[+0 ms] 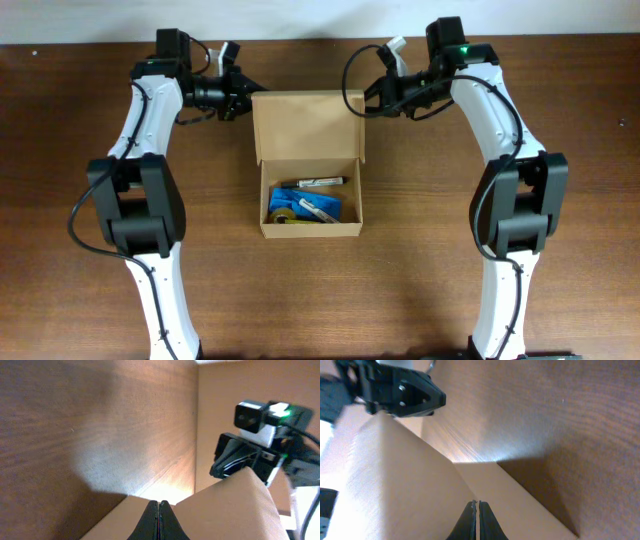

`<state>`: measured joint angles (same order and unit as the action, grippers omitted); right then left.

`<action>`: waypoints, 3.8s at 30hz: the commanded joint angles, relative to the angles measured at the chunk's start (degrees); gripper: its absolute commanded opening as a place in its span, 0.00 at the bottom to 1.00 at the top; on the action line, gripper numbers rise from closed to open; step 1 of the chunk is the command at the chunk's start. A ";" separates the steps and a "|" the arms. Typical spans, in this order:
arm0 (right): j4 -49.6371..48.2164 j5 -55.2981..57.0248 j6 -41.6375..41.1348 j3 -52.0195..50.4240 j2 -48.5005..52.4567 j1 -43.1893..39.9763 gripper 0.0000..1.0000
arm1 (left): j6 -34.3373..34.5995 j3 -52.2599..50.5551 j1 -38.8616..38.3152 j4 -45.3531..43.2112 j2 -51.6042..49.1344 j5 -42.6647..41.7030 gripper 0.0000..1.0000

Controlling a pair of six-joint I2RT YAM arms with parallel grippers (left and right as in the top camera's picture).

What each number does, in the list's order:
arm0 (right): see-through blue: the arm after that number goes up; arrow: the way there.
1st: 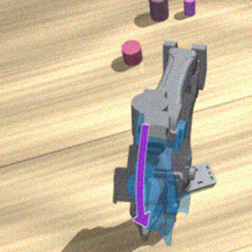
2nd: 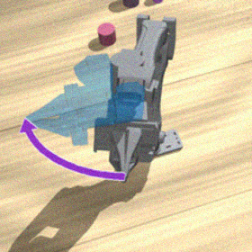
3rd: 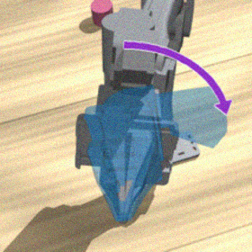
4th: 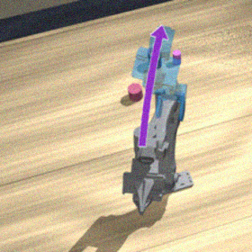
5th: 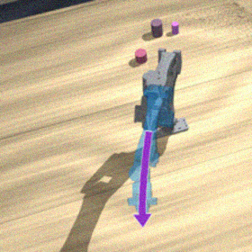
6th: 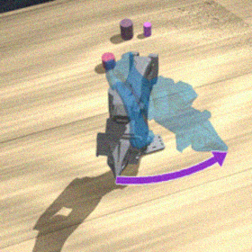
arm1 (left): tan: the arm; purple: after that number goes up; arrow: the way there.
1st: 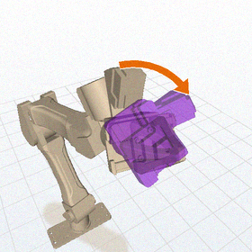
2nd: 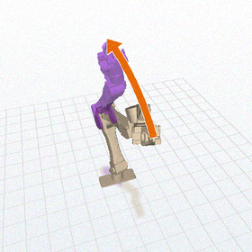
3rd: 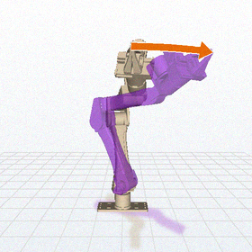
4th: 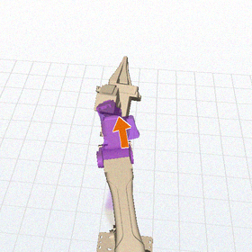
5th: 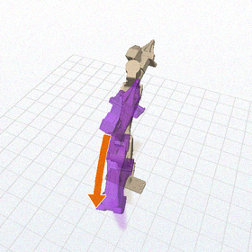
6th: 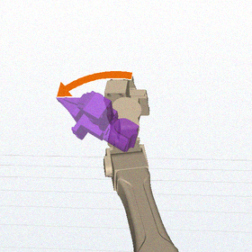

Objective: Pack container
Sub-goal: 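Fold the lid down toward the front with both grippers, then lift both grippers up and away from the closed box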

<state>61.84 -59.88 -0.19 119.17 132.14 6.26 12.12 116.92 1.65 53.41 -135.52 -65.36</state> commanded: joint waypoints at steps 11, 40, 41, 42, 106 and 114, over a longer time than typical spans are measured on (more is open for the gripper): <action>6.82 19.87 5.99 0.81 -14.58 5.42 0.04 | -14.56 0.61 -0.92 19.12 16.37 17.90 0.02; 24.55 51.58 7.02 0.76 -23.89 21.62 0.04 | -16.15 0.17 -11.32 41.29 26.25 57.66 0.02; 25.11 51.58 7.02 0.76 -23.89 21.97 0.04 | -15.54 0.17 -12.55 41.07 27.08 59.01 0.02; 25.66 51.58 7.04 0.72 -23.89 22.32 0.04 | -15.26 0.17 -13.49 40.79 27.76 59.91 0.02; 12.66 60.92 5.09 40.04 -35.60 11.43 0.04 | -19.96 33.44 -7.98 29.97 37.97 71.41 0.19; 11.67 61.00 5.07 46.29 -37.70 11.30 0.99 | -19.98 38.82 -6.73 30.23 39.34 71.43 1.00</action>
<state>73.63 -0.05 4.93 164.77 94.91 17.87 -7.09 155.37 -5.32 83.26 -96.12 5.87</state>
